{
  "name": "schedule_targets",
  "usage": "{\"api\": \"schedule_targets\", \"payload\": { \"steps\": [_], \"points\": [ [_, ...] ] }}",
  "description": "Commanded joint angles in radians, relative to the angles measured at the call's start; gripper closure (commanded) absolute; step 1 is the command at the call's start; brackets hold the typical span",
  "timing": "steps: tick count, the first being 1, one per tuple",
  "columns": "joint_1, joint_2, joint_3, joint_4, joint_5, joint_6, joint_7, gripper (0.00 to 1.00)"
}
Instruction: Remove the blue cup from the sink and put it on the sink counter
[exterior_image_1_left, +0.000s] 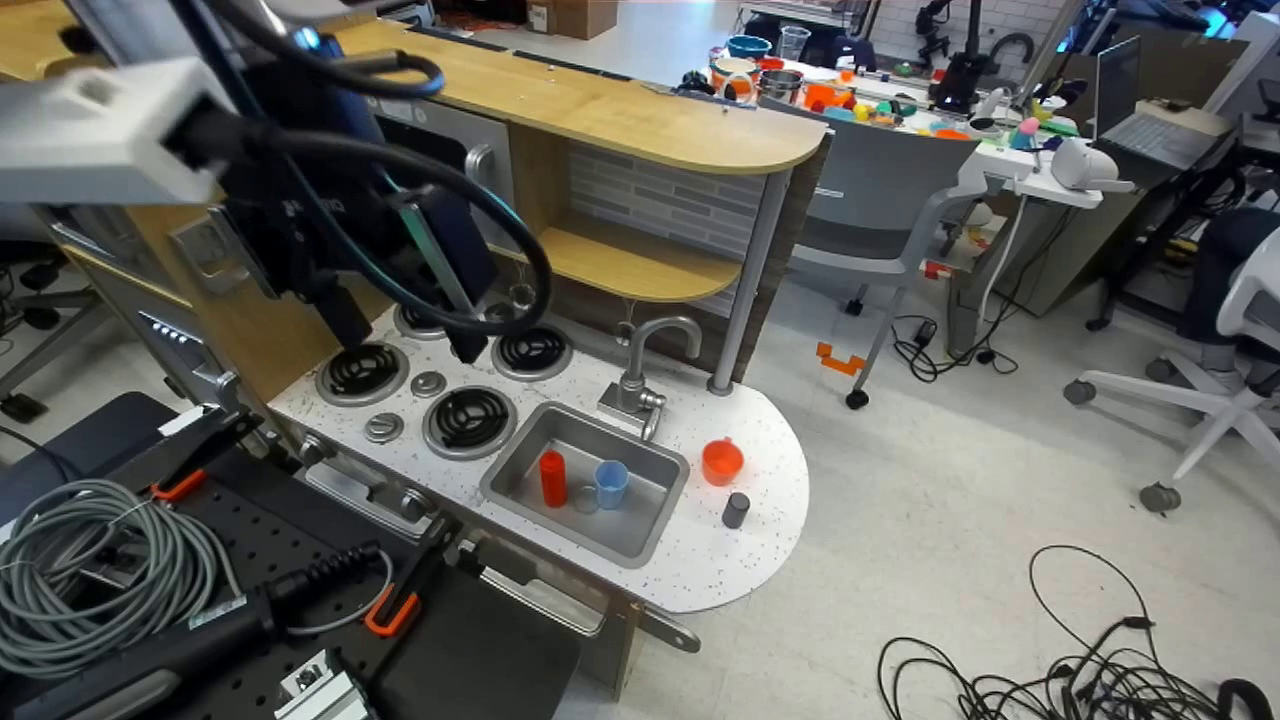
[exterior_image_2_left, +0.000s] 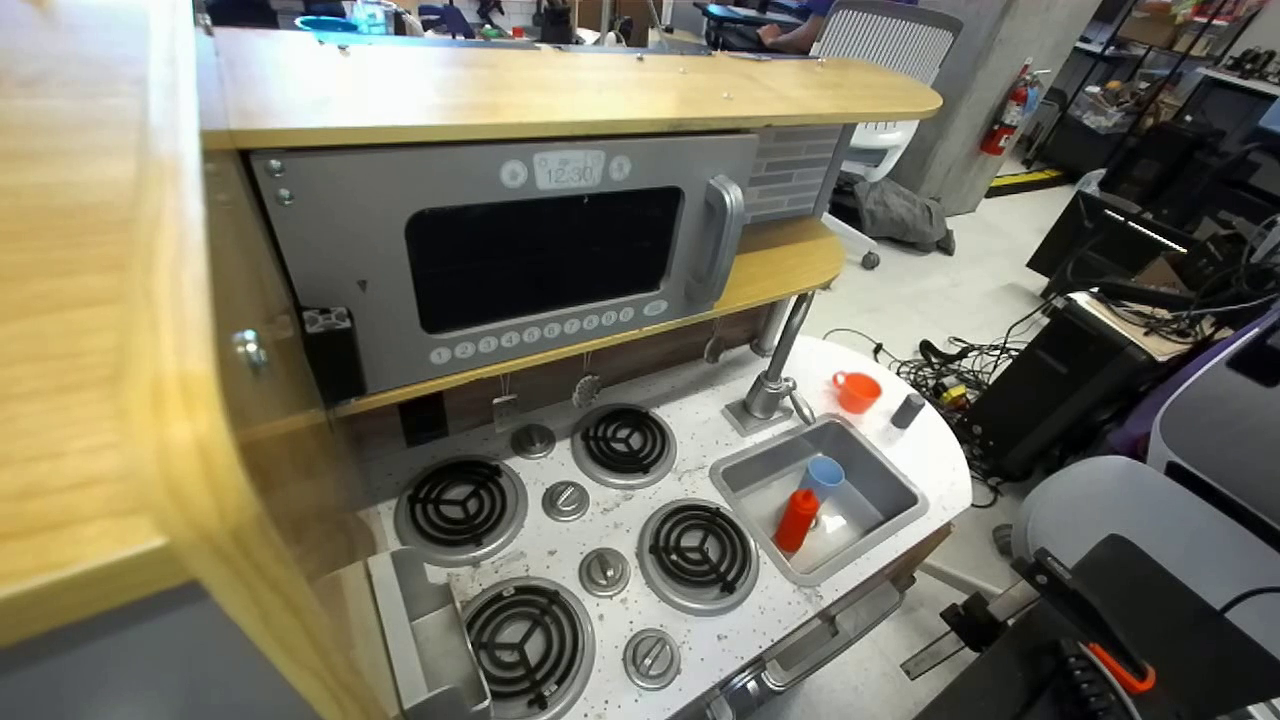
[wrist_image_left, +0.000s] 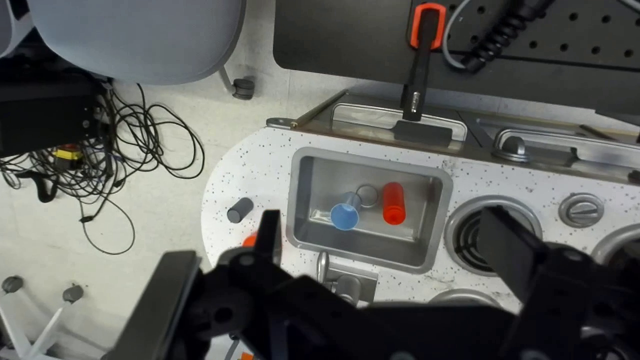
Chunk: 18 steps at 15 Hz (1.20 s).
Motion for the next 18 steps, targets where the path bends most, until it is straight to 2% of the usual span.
{"api": "schedule_targets", "payload": {
  "steps": [1,4,11,18],
  "points": [
    [-0.005,0.184,-0.053,0.066,-0.043,0.093,-0.100,0.00],
    [-0.013,0.285,-0.090,0.105,-0.046,0.144,-0.169,0.00],
    [-0.045,0.600,-0.148,0.261,-0.035,0.188,-0.200,0.00],
    [-0.078,0.869,-0.146,0.465,-0.004,0.156,-0.269,0.00]
  ]
}}
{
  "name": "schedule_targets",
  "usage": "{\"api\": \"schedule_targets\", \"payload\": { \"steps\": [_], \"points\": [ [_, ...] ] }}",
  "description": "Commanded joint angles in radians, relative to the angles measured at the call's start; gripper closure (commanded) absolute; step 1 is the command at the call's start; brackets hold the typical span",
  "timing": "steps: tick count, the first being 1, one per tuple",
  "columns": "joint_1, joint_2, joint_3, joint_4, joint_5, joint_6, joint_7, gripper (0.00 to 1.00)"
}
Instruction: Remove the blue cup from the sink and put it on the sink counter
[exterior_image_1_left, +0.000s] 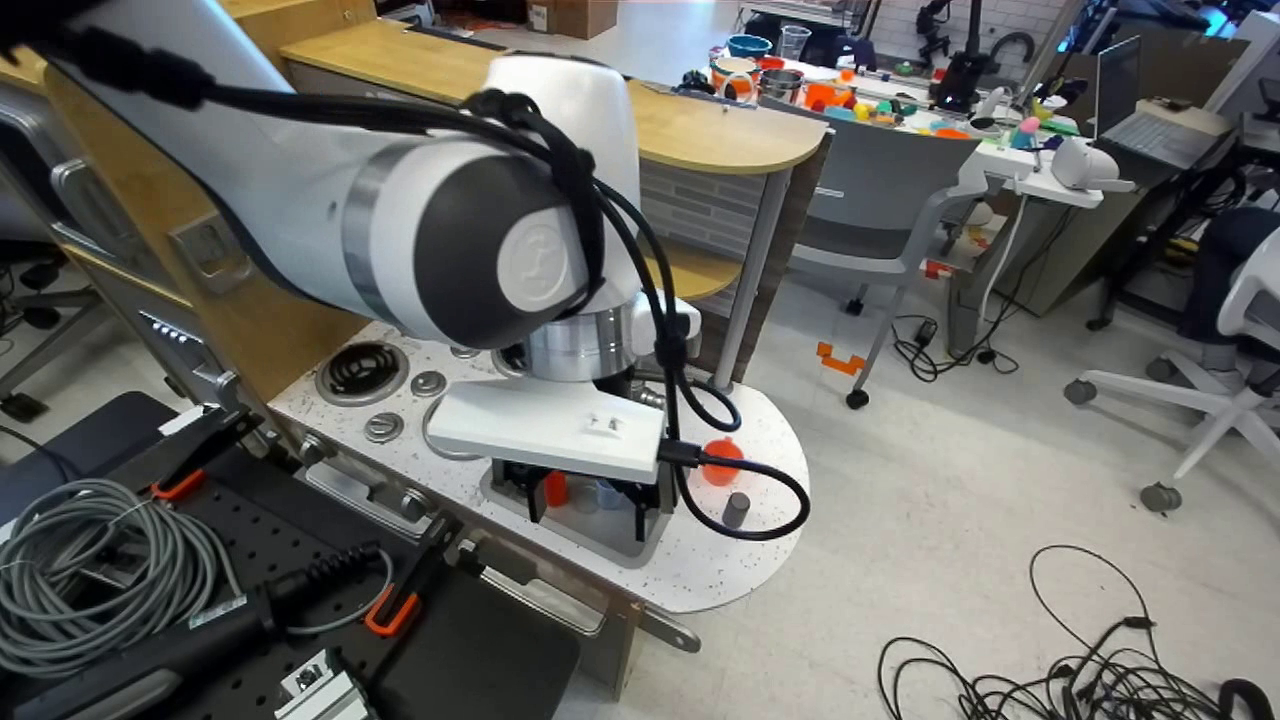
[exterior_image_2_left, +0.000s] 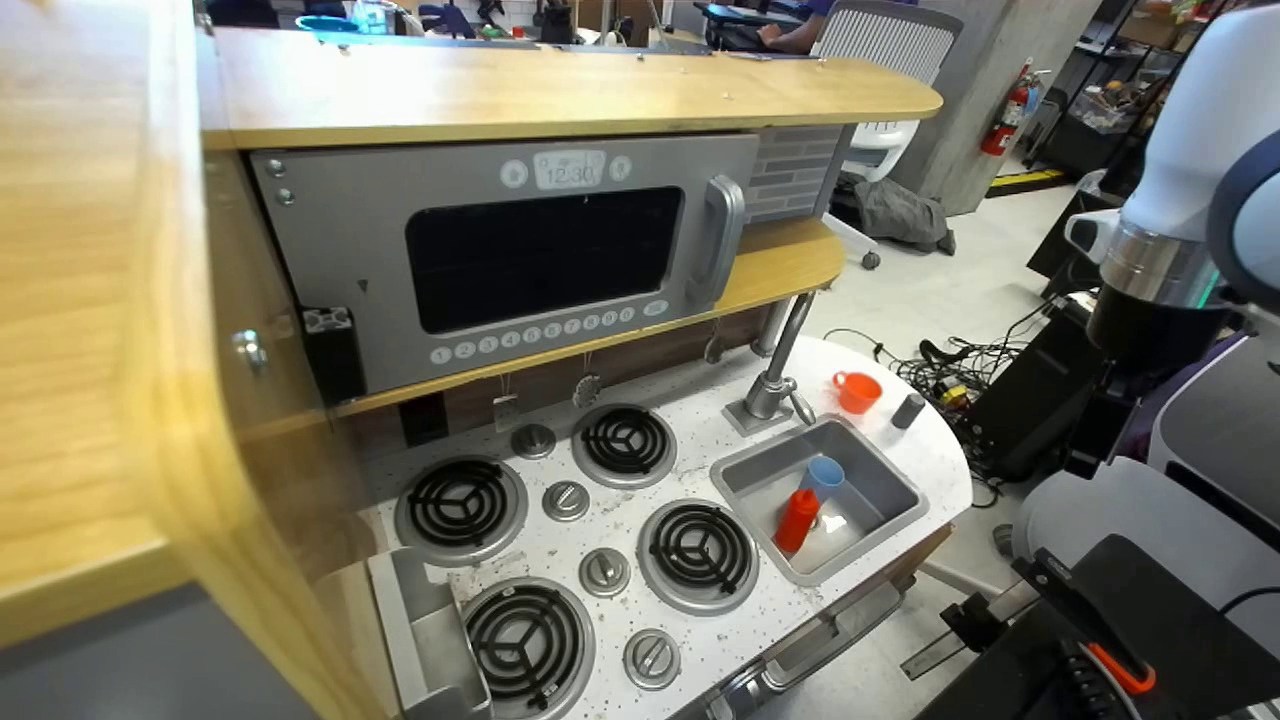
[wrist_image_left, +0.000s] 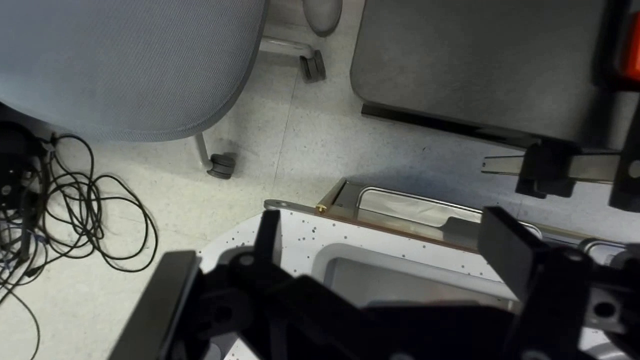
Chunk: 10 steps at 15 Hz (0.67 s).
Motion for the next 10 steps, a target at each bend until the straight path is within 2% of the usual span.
{"api": "schedule_targets", "payload": {
  "steps": [1,7,10],
  "points": [
    [-0.025,0.144,0.004,0.132,-0.001,-0.006,-0.077,0.00],
    [-0.039,0.316,0.013,0.268,-0.047,0.015,-0.200,0.00],
    [-0.028,0.402,0.008,0.309,-0.093,0.075,-0.229,0.00]
  ]
}}
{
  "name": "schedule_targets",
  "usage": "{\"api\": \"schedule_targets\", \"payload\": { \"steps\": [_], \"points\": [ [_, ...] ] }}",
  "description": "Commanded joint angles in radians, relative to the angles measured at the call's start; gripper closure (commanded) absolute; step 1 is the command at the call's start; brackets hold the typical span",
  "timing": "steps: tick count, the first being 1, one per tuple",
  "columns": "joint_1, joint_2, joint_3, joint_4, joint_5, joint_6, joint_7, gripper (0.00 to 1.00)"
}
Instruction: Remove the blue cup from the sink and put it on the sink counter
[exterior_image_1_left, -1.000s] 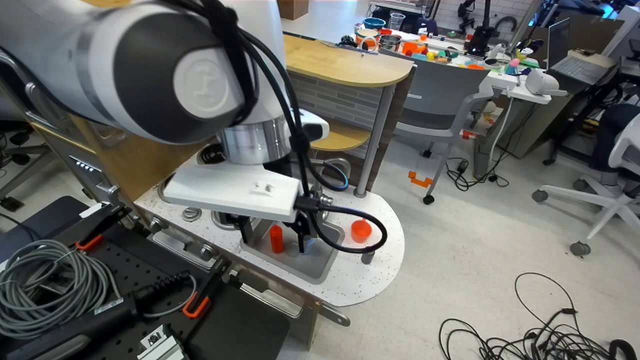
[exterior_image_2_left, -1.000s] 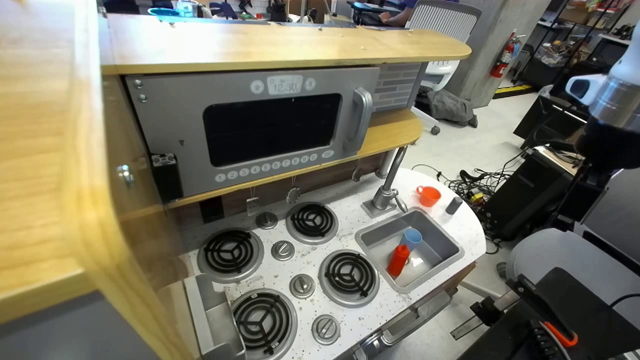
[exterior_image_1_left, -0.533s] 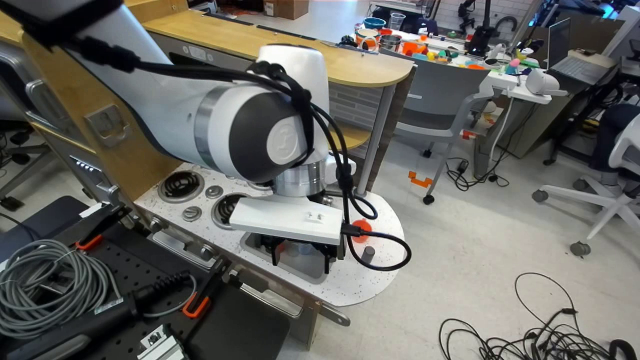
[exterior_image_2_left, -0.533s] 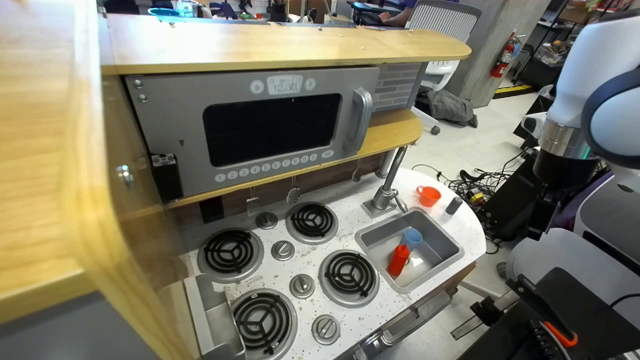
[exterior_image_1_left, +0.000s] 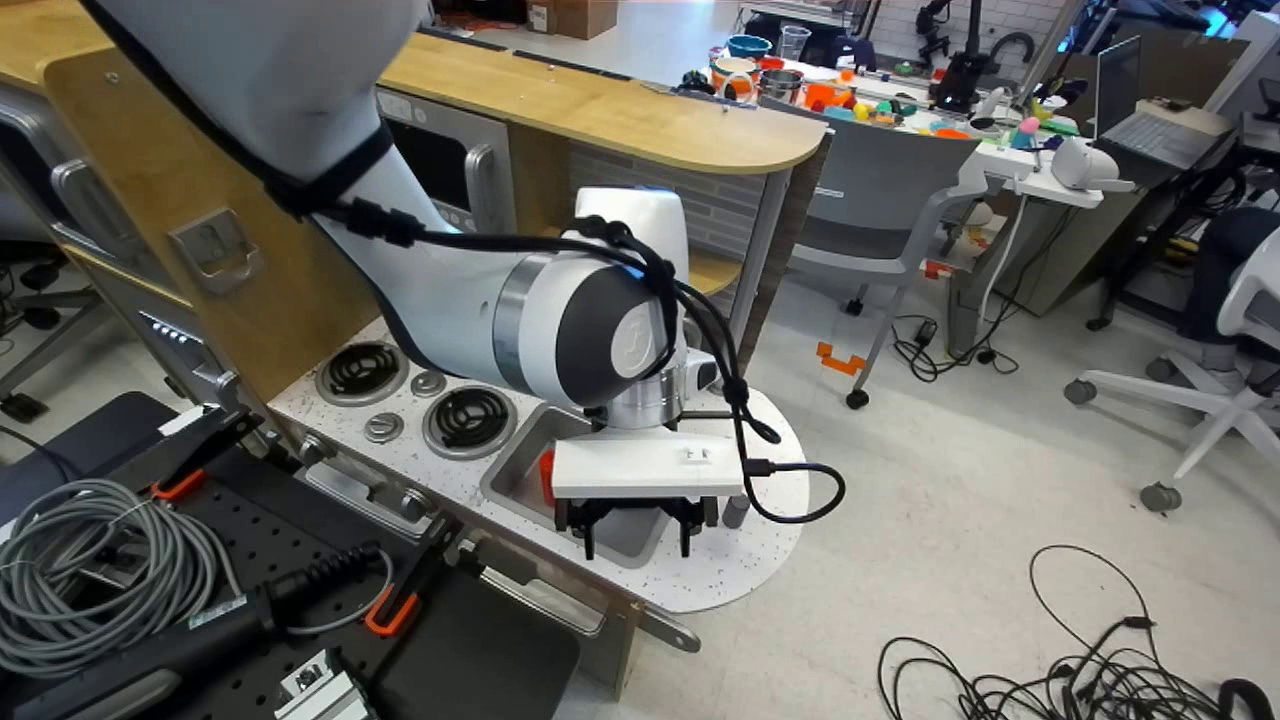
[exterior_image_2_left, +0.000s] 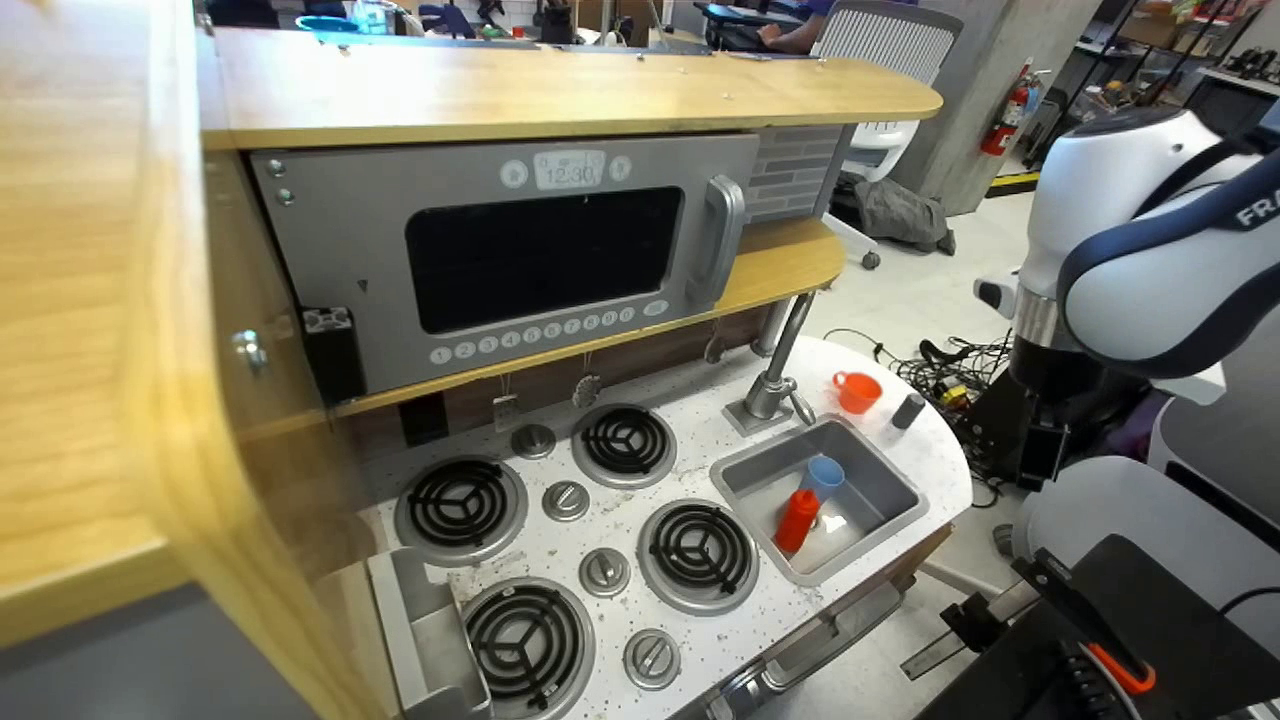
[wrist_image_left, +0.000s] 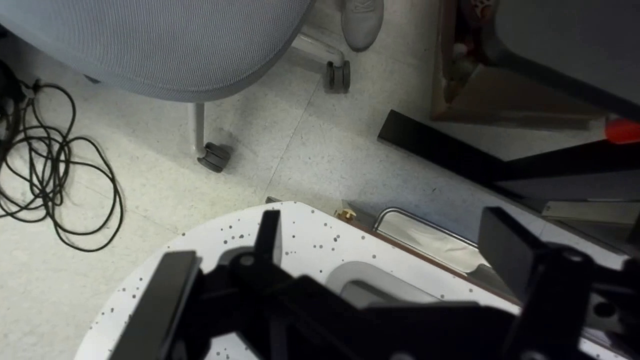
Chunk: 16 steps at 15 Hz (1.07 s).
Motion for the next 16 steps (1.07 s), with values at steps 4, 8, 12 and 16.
{"api": "schedule_targets", "payload": {
  "steps": [4,8,12,16],
  "points": [
    [0.005,0.207,0.000,0.125,-0.124,0.160,-0.050,0.00],
    [0.015,0.268,0.011,0.169,-0.140,0.223,-0.083,0.01],
    [0.028,0.268,0.013,0.155,-0.213,0.303,-0.182,0.00],
    [-0.011,0.259,0.066,0.144,-0.253,0.292,-0.359,0.00]
  ]
}}
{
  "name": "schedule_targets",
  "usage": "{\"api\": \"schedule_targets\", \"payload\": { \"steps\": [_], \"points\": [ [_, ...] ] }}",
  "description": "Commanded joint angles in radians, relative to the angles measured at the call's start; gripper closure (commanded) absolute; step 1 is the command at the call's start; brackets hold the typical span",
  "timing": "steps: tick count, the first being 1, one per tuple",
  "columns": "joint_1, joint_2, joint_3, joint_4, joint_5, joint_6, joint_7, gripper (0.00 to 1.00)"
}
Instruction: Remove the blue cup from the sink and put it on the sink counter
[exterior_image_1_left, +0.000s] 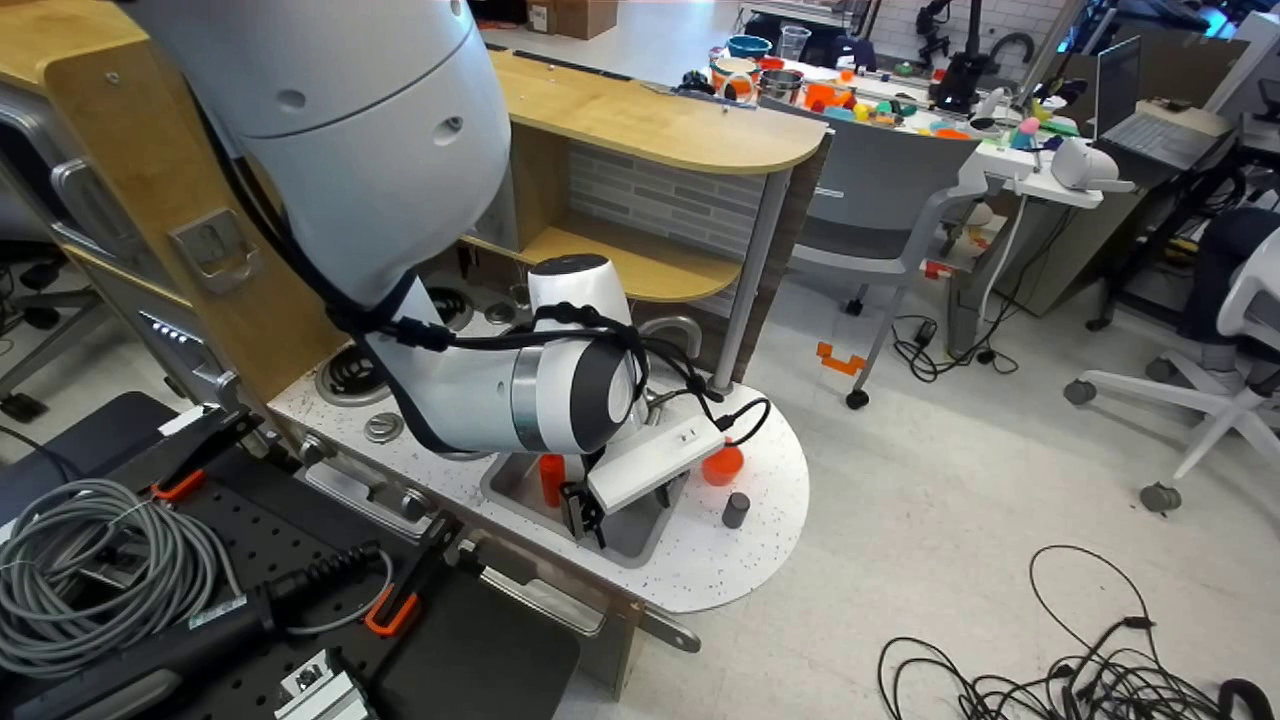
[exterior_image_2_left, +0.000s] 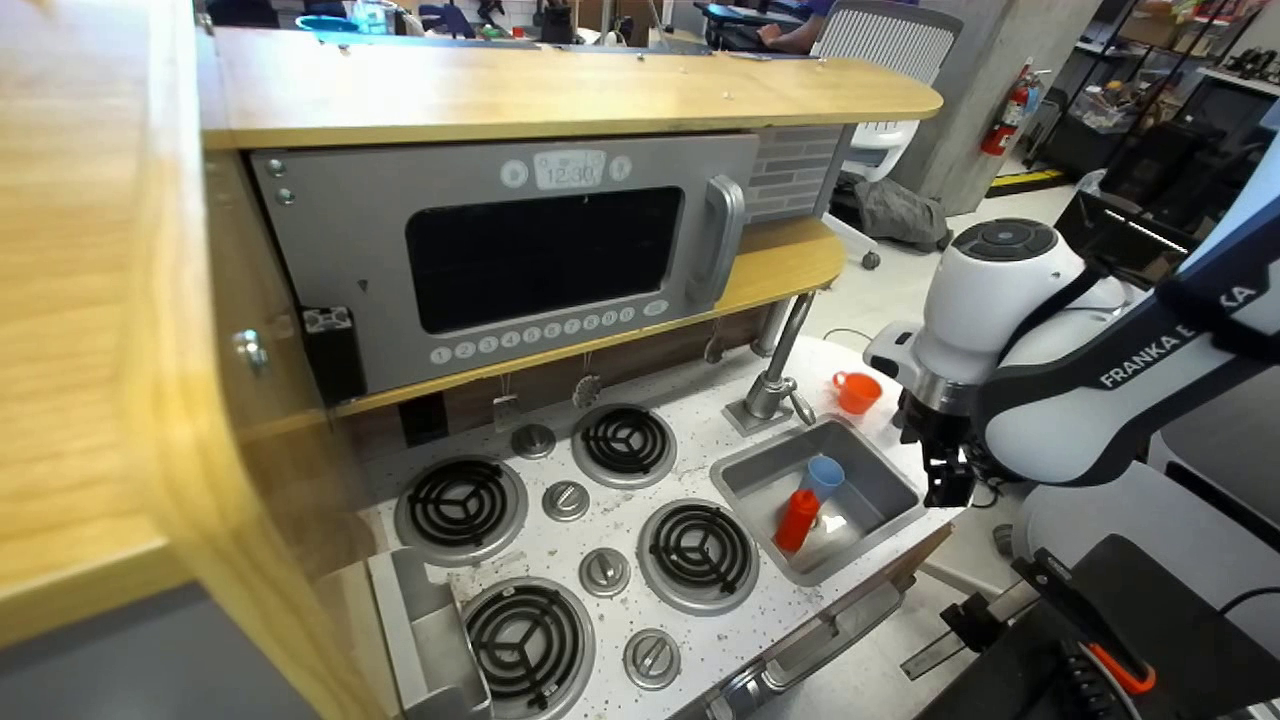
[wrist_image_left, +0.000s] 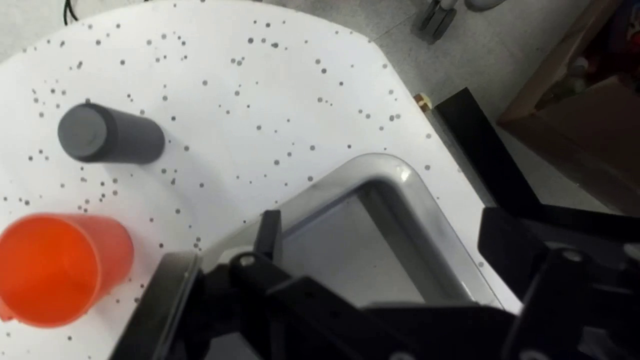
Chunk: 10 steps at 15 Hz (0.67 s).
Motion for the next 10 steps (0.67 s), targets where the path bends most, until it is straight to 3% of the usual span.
{"api": "schedule_targets", "payload": {
  "steps": [1,6,10],
  "points": [
    [-0.040,0.000,0.043,-0.003,-0.044,0.002,-0.165,0.00],
    [-0.017,0.017,0.028,0.020,-0.067,-0.044,-0.387,0.00],
    [0.028,0.026,-0.005,0.033,-0.139,0.012,-0.405,0.00]
  ]
}}
